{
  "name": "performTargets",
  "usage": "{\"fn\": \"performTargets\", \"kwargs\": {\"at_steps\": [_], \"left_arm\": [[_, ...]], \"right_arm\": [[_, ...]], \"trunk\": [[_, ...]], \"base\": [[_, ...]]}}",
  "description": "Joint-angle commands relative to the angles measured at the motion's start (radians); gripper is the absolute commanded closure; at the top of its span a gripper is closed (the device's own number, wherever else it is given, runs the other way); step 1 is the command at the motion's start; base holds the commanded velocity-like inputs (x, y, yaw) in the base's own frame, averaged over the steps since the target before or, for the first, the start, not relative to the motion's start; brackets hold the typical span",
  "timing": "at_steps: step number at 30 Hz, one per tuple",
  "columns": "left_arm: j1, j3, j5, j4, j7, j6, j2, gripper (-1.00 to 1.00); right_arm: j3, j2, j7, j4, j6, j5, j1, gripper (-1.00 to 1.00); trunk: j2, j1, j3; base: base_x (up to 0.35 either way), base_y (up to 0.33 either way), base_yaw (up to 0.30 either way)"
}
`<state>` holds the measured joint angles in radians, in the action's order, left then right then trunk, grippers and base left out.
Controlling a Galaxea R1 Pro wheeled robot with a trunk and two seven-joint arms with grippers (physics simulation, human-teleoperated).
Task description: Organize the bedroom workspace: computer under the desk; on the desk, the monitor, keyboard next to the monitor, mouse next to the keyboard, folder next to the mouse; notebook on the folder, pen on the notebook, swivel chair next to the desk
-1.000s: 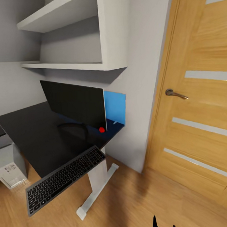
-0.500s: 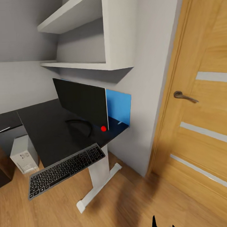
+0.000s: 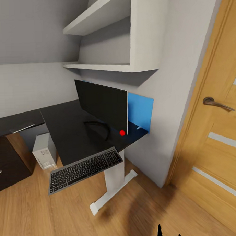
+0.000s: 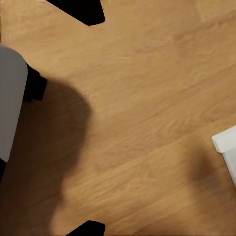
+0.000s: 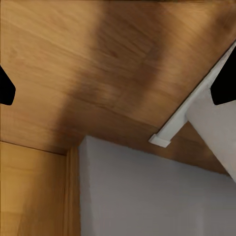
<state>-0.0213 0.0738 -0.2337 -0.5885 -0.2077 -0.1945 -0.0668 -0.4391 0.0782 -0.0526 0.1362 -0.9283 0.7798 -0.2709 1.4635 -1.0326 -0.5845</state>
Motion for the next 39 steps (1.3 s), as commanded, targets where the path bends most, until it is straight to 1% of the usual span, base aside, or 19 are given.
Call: {"fn": "performTargets", "kwargs": {"at_steps": [1, 9, 11, 12, 13, 15, 16, 17, 18, 19, 20, 22, 23, 25, 26, 27, 31, 35, 39], "left_arm": [[0.000, 0.007, -0.010, -0.001, -0.007, -0.003, 0.002, -1.00], [0.000, 0.001, -0.020, 0.011, -0.011, 0.005, 0.007, -1.00], [-0.001, -0.001, -0.031, 0.012, -0.015, 0.006, 0.008, -1.00], [-0.001, -0.005, -0.050, 0.015, -0.017, 0.007, 0.008, -1.00], [-0.002, -0.012, -0.080, 0.021, -0.018, 0.008, 0.009, -1.00], [-0.002, -0.019, -0.117, 0.032, -0.019, 0.009, 0.010, -1.00], [-0.001, -0.025, -0.178, 0.053, -0.019, 0.008, 0.014, -1.00], [-0.001, -0.029, -0.229, 0.065, -0.019, 0.007, 0.021, -1.00], [-0.001, -0.030, -0.244, 0.068, -0.019, 0.007, 0.024, -1.00], [0.000, -0.031, -0.278, 0.073, -0.014, 0.004, 0.033, -1.00], [0.000, -0.031, -0.294, 0.075, -0.011, 0.002, 0.038, -1.00], [0.000, -0.026, -0.302, 0.077, -0.008, -0.002, 0.041, -1.00], [0.000, 0.019, -0.292, 0.076, -0.006, -0.047, 0.044, -1.00], [0.000, 0.051, -0.251, 0.082, -0.006, -0.132, 0.044, -1.00], [0.000, 0.069, -0.192, 0.105, -0.007, -0.233, 0.044, -1.00], [0.000, 0.075, -0.154, 0.134, -0.008, -0.294, 0.043, -1.00], [0.000, 0.081, -0.118, 0.166, -0.008, -0.354, 0.044, -1.00], [0.000, 0.082, -0.110, 0.173, -0.009, -0.367, 0.043, -1.00], [0.000, 0.078, -0.113, 0.177, -0.014, -0.367, 0.042, -1.00]], "right_arm": [[-0.009, 0.000, -0.006, -0.002, -0.003, 0.004, -0.001, -1.00], [-0.008, 0.001, -0.010, -0.012, -0.026, 0.007, -0.001, -1.00], [-0.007, 0.002, -0.010, -0.012, -0.040, 0.008, -0.001, -1.00], [-0.007, 0.002, -0.010, -0.012, -0.051, 0.008, -0.001, -1.00], [-0.007, 0.005, -0.011, -0.012, -0.063, 0.008, -0.001, -1.00], [-0.006, 0.008, -0.011, -0.012, -0.076, 0.009, -0.001, -1.00], [-0.004, 0.011, -0.011, -0.013, -0.087, 0.010, -0.001, -1.00], [-0.003, 0.012, -0.012, -0.013, -0.093, 0.010, -0.001, -1.00], [-0.003, 0.013, -0.012, -0.013, -0.095, 0.010, -0.001, -1.00], [-0.001, 0.013, -0.012, -0.013, -0.098, 0.010, -0.001, -1.00], [0.001, 0.012, -0.012, -0.013, -0.099, 0.010, -0.001, -1.00], [0.002, 0.012, -0.012, -0.013, -0.099, 0.010, -0.001, -1.00], [0.003, 0.010, -0.012, -0.014, -0.096, 0.010, -0.001, -1.00], [0.003, 0.009, -0.012, -0.014, -0.094, 0.010, -0.001, -1.00], [0.004, 0.007, -0.012, -0.016, -0.093, 0.010, -0.001, -1.00], [0.004, 0.005, -0.012, -0.023, -0.092, 0.011, -0.001, -1.00], [0.005, 0.004, -0.014, -0.031, -0.094, 0.012, -0.001, -1.00], [0.006, 0.003, -0.017, -0.033, -0.094, 0.013, -0.001, -1.00], [0.005, 0.007, -0.017, -0.033, -0.096, 0.012, -0.001, -1.00]], "trunk": [[0.000, 0.000, -0.001], [0.000, 0.000, -0.001], [0.000, 0.000, -0.001], [0.000, 0.000, -0.001], [0.000, 0.000, -0.001], [0.000, 0.000, -0.001], [0.000, 0.000, -0.001], [0.000, 0.000, -0.001], [0.000, 0.000, -0.001], [0.000, 0.000, -0.001], [0.000, 0.000, -0.001], [0.000, 0.000, -0.001], [0.000, 0.000, -0.001], [0.000, 0.000, -0.001], [0.000, 0.000, -0.001], [0.000, 0.000, -0.001], [0.000, 0.000, -0.001], [0.000, 0.000, -0.001], [0.000, 0.000, -0.001]], "base": [[0.000, 0.000, 0.285], [0.000, 0.000, 0.285], [0.000, 0.000, 0.285], [0.000, 0.000, 0.285], [0.000, 0.000, 0.285], [0.000, 0.000, 0.285], [0.000, 0.000, 0.286], [0.000, 0.000, 0.286], [0.000, 0.000, 0.286], [0.000, 0.000, 0.286], [0.000, 0.000, 0.287], [0.000, 0.000, 0.288], [0.000, 0.000, 0.288], [0.000, 0.000, 0.288], [0.000, 0.000, 0.288], [0.000, 0.000, 0.289], [0.000, 0.000, 0.289], [0.000, 0.000, 0.289], [0.000, 0.000, 0.289]]}}
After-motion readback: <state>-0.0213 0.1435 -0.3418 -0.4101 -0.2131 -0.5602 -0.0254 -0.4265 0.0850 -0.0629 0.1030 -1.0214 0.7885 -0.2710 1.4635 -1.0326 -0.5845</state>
